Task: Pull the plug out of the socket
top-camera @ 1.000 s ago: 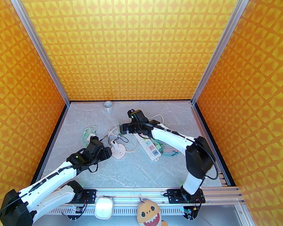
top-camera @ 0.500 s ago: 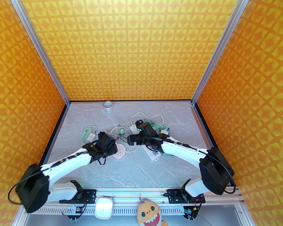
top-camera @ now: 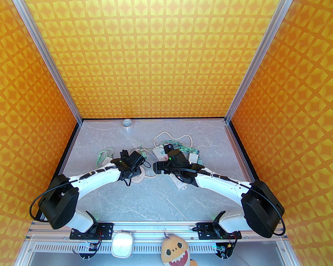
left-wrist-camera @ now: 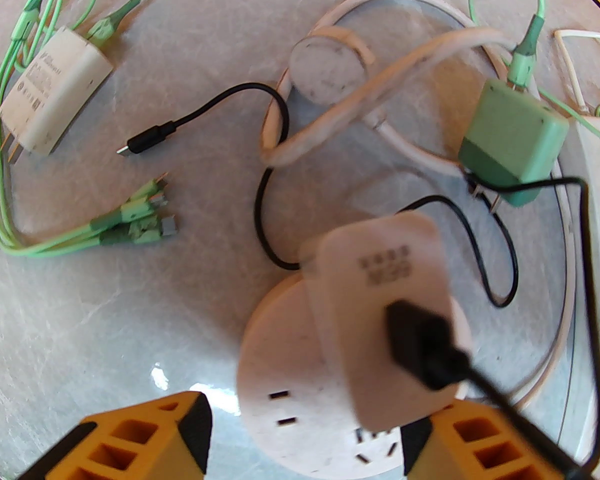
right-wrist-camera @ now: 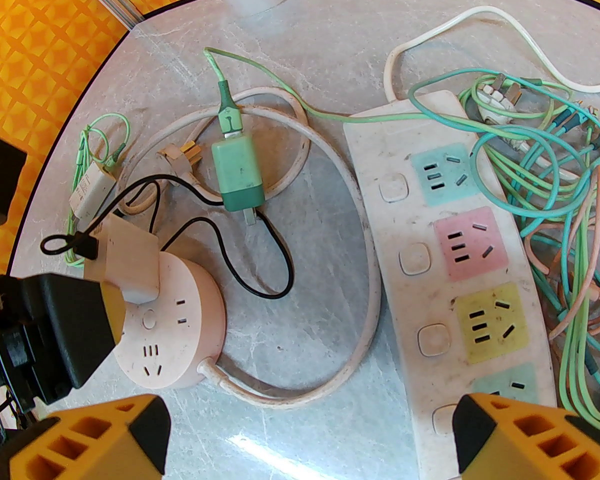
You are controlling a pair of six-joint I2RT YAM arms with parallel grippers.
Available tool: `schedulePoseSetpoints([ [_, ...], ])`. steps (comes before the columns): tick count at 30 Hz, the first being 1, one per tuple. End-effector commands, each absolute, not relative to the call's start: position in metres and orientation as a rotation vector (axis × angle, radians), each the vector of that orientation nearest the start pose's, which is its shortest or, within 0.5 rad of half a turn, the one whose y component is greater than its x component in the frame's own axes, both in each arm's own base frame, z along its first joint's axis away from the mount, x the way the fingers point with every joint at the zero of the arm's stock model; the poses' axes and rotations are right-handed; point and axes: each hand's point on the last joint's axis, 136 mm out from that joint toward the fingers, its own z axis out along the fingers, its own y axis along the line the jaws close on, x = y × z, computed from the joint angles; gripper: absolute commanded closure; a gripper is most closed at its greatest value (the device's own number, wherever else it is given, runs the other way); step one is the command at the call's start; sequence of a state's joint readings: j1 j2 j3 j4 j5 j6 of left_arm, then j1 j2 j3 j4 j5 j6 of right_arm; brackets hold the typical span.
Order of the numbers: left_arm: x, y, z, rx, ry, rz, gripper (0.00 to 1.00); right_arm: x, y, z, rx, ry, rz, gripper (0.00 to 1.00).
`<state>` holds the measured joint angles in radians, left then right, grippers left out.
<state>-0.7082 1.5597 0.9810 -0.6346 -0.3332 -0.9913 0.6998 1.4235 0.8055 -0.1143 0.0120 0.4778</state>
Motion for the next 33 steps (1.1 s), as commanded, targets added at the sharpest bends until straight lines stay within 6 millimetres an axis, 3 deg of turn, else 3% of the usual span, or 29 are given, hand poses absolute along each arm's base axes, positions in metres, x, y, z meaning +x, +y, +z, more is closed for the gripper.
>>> schedulePoseSetpoints([
  [1, 0.300, -0.178, 0.078, -0.466, 2.599, -0.023, 0.34, 0.309, 0.259, 0.118, -0.258, 2.338, 0.594, 0.01],
  [11, 0.315, -0.177, 0.066, -0.452, 2.619, 0.077, 0.35, 0.307, 0.258, 0.125, -0.246, 2.317, 0.619, 0.02],
  [15, 0.318, -0.175, 0.063, -0.439, 2.624, 0.090, 0.42, 0.307, 0.257, 0.125, -0.240, 2.319, 0.612, 0.02],
  [21, 0.317, -0.173, 0.065, -0.407, 2.624, 0.085, 0.61, 0.307, 0.241, 0.129, -0.124, 2.295, 0.584, 0.01],
  [27, 0.309, -0.176, 0.066, -0.265, 2.636, 0.019, 0.68, 0.308, 0.250, 0.143, -0.169, 2.273, 0.625, 0.02],
  [33, 0.297, -0.170, 0.076, -0.134, 2.626, -0.006, 0.68, 0.315, 0.278, 0.149, -0.197, 2.293, 0.743, 0.02],
])
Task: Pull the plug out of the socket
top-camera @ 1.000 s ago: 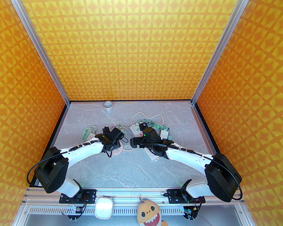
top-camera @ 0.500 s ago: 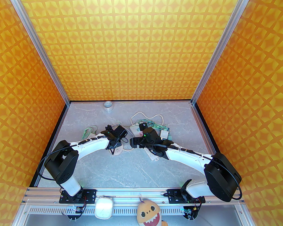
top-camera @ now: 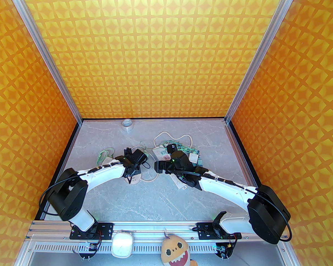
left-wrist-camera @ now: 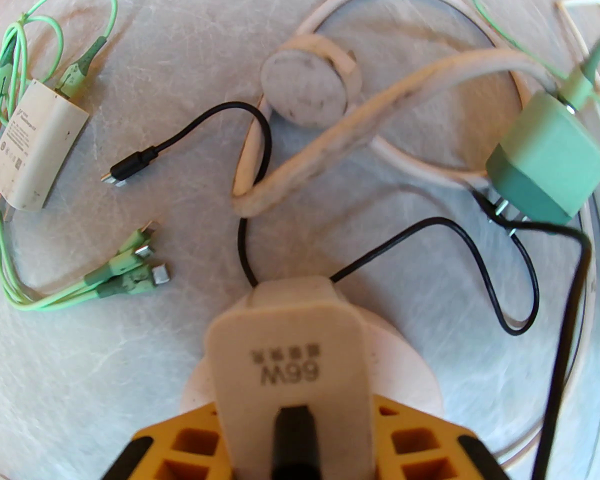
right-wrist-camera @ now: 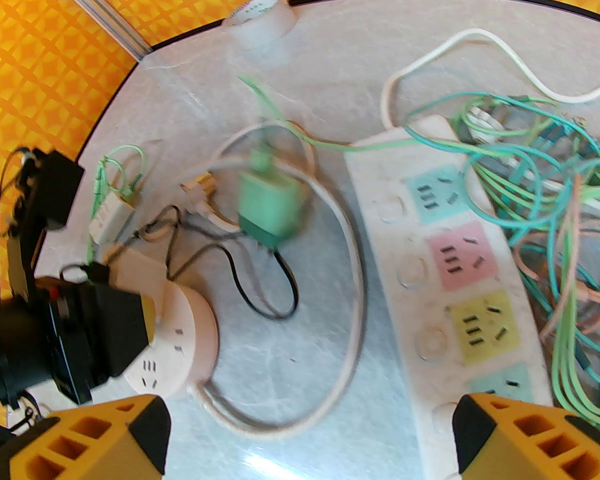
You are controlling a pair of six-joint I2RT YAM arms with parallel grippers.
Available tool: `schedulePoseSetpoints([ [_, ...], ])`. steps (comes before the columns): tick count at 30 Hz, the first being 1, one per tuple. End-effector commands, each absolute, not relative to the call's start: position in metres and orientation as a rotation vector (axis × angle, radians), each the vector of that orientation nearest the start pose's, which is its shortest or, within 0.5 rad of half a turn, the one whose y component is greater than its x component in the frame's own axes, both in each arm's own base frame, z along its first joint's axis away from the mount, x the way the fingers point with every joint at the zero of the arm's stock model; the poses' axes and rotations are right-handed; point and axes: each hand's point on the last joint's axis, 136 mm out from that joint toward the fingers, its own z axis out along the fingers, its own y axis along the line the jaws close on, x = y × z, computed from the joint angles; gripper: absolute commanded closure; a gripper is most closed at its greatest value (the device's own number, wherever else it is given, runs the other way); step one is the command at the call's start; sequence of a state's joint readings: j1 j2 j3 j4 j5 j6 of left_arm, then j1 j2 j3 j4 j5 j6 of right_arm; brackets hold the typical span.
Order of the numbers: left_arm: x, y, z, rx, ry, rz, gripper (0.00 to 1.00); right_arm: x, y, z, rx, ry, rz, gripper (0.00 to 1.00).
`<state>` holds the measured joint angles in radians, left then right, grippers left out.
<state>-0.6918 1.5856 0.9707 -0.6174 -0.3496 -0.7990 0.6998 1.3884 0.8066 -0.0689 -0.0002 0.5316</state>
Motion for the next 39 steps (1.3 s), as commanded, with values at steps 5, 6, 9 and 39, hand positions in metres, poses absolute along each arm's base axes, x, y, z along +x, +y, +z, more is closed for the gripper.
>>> schedulePoseSetpoints([
  [5, 0.292, -0.168, 0.085, -0.094, 2.605, -0.040, 0.66, 0.321, 0.298, 0.140, -0.202, 2.310, 0.827, 0.02],
  [6, 0.292, -0.168, 0.085, -0.094, 2.608, -0.039, 0.65, 0.321, 0.300, 0.137, -0.209, 2.317, 0.833, 0.01],
  [9, 0.290, -0.167, 0.084, -0.092, 2.636, -0.022, 0.63, 0.319, 0.296, 0.129, -0.225, 2.325, 0.797, 0.02],
  [39, 0.307, -0.148, 0.071, -0.192, 2.755, 0.022, 0.58, 0.293, 0.334, 0.115, -0.402, 2.361, 0.883, 0.13],
])
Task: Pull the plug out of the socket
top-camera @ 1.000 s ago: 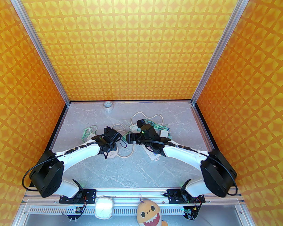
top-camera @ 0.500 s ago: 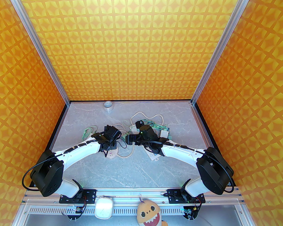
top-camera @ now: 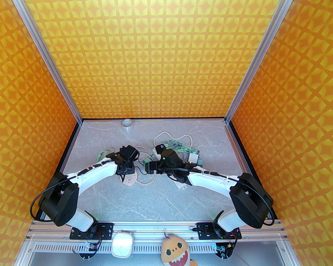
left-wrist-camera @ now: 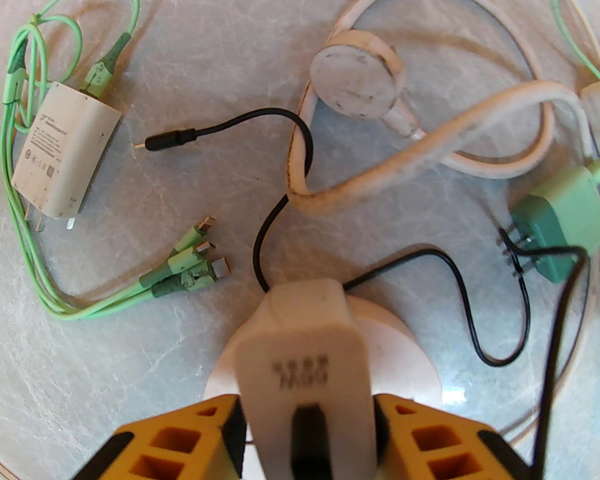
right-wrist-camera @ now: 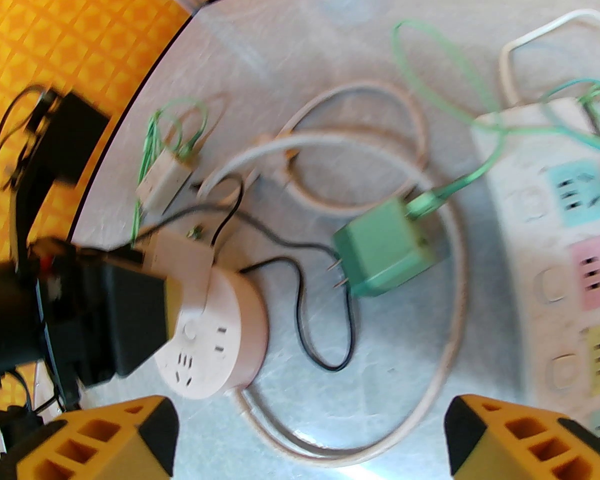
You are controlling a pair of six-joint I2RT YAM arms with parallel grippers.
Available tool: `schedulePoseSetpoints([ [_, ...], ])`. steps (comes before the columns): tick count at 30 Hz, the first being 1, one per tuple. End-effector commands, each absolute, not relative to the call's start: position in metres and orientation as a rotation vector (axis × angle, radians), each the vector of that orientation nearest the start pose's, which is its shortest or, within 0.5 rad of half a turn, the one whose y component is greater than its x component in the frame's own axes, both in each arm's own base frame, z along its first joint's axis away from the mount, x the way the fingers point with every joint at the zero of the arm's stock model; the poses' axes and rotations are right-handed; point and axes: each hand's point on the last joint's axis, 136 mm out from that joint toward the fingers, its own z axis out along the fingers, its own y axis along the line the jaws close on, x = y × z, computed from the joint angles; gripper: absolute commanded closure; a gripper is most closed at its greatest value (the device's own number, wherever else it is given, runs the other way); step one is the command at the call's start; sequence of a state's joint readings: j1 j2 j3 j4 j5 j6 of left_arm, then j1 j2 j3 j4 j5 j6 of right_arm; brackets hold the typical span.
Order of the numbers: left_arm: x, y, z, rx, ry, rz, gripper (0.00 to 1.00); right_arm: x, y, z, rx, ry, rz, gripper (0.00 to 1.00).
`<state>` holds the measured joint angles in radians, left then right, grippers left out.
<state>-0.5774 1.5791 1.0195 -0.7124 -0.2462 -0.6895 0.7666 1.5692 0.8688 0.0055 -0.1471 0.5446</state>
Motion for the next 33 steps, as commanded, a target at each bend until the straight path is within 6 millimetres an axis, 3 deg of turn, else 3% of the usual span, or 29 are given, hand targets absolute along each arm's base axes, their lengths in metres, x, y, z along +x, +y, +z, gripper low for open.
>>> schedulePoseSetpoints([
  [1, 0.308, -0.148, 0.070, -0.190, 2.757, 0.022, 0.59, 0.291, 0.337, 0.113, -0.414, 2.364, 0.892, 0.16],
  [8, 0.306, -0.151, 0.065, -0.173, 2.763, -0.014, 0.75, 0.281, 0.359, 0.104, -0.465, 2.390, 1.014, 0.47],
  [12, 0.303, -0.156, 0.070, -0.168, 2.747, -0.081, 0.75, 0.277, 0.366, 0.100, -0.468, 2.401, 1.072, 0.58],
  [33, 0.292, -0.169, 0.069, -0.134, 2.752, -0.127, 0.75, 0.272, 0.399, 0.056, -0.460, 2.523, 1.188, 0.60],
])
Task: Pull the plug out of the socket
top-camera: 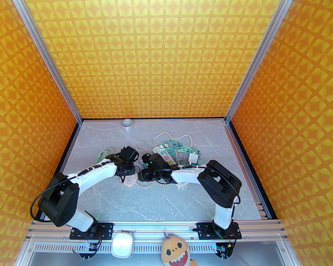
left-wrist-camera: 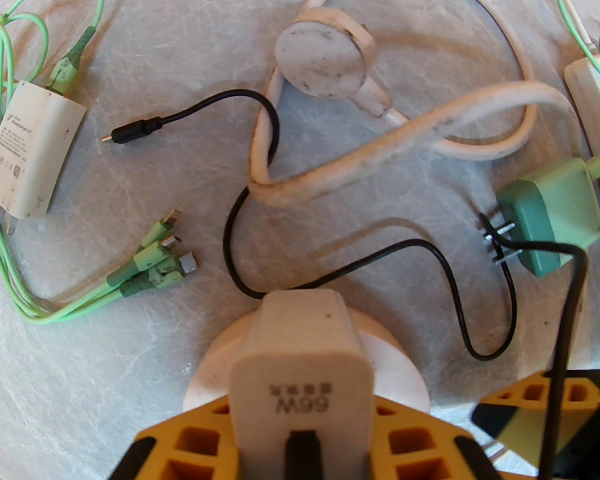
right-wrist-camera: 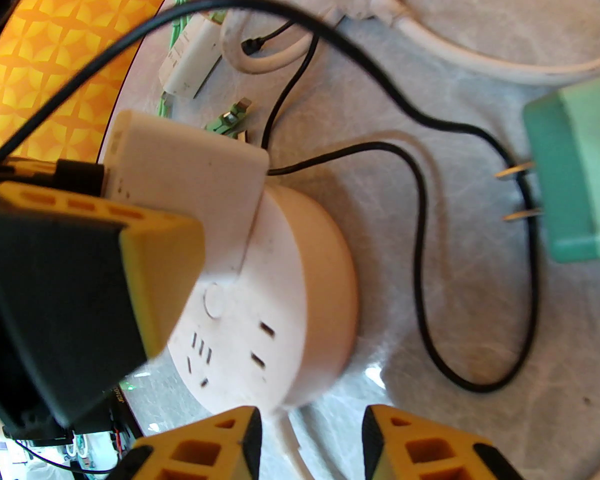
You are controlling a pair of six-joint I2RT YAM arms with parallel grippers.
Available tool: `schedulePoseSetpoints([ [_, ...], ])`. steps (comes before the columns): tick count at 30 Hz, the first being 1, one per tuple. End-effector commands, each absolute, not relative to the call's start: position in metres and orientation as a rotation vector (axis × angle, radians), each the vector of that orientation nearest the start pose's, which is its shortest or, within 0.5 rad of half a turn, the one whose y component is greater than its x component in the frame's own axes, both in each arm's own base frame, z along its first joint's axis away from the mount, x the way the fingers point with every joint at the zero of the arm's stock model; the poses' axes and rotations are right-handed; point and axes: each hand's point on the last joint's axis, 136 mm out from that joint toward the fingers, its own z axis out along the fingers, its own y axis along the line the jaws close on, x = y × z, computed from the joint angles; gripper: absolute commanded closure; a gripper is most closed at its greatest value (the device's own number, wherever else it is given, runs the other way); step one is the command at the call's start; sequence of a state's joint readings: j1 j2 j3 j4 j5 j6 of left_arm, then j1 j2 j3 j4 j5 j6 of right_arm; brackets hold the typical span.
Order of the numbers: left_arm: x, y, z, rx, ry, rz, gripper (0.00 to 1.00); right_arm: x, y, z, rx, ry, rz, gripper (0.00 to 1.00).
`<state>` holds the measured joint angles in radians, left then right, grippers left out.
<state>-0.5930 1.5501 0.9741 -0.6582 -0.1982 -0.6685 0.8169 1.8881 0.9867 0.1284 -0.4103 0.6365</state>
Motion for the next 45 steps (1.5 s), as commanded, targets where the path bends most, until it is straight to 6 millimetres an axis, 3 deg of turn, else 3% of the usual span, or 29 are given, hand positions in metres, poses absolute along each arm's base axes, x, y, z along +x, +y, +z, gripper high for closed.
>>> schedulePoseSetpoints([
  [1, 0.291, -0.169, 0.069, -0.133, 2.754, -0.127, 0.75, 0.272, 0.400, 0.057, -0.461, 2.523, 1.193, 0.59],
  [8, 0.291, -0.173, 0.070, -0.127, 2.750, -0.135, 0.75, 0.282, 0.411, 0.062, -0.436, 2.542, 1.201, 0.59],
  [14, 0.291, -0.174, 0.070, -0.125, 2.754, -0.132, 0.76, 0.279, 0.414, 0.036, -0.406, 2.614, 1.215, 0.60],
  [24, 0.291, -0.174, 0.069, -0.138, 2.753, -0.136, 0.77, 0.273, 0.410, 0.023, -0.382, 2.646, 1.219, 0.63],
  [34, 0.291, -0.175, 0.070, -0.145, 2.750, -0.140, 0.77, 0.266, 0.431, 0.049, -0.364, 2.521, 1.510, 0.60],
  [41, 0.289, -0.175, 0.070, -0.143, 2.751, -0.143, 0.77, 0.266, 0.428, 0.026, -0.329, 2.599, 1.452, 0.63],
  [45, 0.290, -0.175, 0.069, -0.143, 2.752, -0.139, 0.77, 0.268, 0.418, 0.009, -0.312, 2.677, 1.326, 0.69],
])
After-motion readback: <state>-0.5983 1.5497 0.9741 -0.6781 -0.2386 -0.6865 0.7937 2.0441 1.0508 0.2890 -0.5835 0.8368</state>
